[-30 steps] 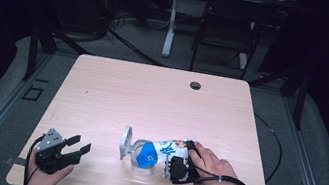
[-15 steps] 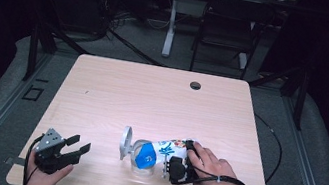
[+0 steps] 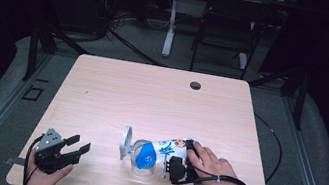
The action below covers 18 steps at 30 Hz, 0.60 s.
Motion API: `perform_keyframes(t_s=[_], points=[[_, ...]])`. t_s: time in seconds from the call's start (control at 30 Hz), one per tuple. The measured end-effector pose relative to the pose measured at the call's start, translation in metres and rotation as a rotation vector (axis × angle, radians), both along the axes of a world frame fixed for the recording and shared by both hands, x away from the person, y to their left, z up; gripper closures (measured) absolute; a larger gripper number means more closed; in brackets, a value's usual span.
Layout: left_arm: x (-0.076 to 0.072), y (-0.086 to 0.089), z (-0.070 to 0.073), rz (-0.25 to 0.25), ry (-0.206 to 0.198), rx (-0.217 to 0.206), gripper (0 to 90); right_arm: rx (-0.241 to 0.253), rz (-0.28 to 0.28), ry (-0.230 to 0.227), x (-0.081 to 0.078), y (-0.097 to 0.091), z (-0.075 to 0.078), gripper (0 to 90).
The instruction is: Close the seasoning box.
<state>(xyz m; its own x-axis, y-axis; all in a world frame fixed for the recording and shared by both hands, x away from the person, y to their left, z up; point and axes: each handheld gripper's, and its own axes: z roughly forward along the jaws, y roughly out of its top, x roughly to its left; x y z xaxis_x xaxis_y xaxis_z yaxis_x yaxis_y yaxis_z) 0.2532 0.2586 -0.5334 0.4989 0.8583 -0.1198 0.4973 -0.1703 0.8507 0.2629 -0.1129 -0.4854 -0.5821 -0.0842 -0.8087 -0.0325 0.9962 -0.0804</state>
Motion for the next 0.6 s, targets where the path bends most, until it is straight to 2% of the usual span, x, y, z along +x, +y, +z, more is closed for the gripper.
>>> perform_keyframes(t_s=[0.2,0.6], points=[[0.0,-0.0005,-0.0002,0.001,-0.001,-0.005,46.6,-0.022,0.002,-0.007,-0.0007,0.001,0.0015,54.3],[-0.0001,-0.0001,0.0002,-0.001,-0.001,-0.006,46.6,-0.027,0.018,-0.012,0.0005,0.0014,0.0023,54.4]])
